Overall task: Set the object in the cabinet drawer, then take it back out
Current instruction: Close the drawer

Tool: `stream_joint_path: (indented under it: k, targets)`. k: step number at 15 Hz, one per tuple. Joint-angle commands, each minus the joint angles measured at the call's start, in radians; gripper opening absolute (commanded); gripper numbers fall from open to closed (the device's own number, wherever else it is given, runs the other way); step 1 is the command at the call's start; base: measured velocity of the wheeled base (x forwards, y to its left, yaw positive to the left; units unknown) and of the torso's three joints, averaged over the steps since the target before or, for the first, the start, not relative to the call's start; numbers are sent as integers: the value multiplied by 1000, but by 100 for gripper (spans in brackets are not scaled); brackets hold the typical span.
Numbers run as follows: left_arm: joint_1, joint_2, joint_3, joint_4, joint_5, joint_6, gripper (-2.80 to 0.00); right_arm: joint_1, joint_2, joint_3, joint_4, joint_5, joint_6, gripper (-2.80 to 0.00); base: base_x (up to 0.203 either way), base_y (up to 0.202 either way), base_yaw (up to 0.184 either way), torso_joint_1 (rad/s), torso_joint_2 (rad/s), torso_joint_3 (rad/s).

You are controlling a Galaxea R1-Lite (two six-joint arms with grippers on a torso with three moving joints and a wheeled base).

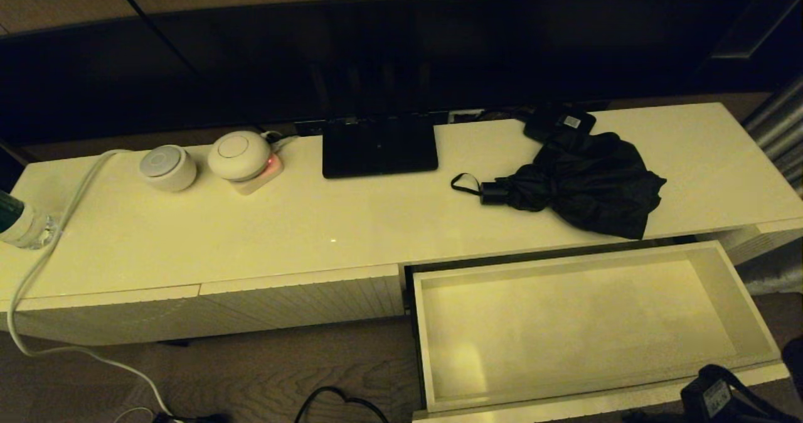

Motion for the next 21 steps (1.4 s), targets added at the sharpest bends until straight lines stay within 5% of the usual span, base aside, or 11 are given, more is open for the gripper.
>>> stream_joint_path:
  k: [1, 12, 21]
  targets:
    - [0, 0, 3, 0, 0, 0, -280, 1, 57, 37, -1, 73, 9, -280, 0, 0, 0, 0, 0, 0]
    - [0, 0, 3, 0, 0, 0, -280, -70, 303, 79, -99, 98, 7, -280, 0, 0, 0, 0, 0, 0]
    - [0, 0, 3, 0, 0, 0, -280, -149, 448, -43, -277, -29, 5, -280, 0, 0, 0, 0, 0, 0]
